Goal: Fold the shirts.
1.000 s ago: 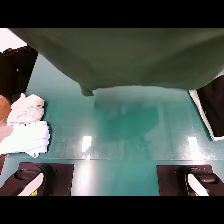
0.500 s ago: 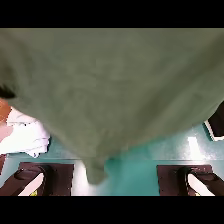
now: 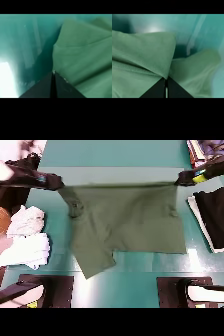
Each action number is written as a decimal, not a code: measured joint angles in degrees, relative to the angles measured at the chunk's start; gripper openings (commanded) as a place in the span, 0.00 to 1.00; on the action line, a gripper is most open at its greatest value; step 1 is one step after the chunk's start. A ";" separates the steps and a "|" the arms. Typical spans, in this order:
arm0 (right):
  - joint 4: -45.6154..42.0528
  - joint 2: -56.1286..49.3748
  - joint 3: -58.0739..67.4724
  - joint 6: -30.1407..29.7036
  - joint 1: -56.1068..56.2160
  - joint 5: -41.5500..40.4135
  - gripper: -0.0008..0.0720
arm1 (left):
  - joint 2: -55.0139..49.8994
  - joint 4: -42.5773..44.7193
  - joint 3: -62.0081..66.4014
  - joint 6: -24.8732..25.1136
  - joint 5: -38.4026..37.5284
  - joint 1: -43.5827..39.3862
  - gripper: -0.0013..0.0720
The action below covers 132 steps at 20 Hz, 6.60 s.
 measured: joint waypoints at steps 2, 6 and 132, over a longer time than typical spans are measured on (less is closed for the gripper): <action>0.50 -4.74 -0.42 0.02 0.00 -3.98 0.03 | -7.98 -0.02 0.83 0.07 4.13 0.02 0.06; 0.98 -12.92 3.54 0.09 0.33 -7.06 0.05 | -19.80 -0.72 5.70 0.22 7.89 0.04 0.51; 1.77 0.33 -17.59 -3.67 -13.86 -1.01 0.49 | -9.75 -2.23 -9.38 -0.48 -8.66 2.25 0.60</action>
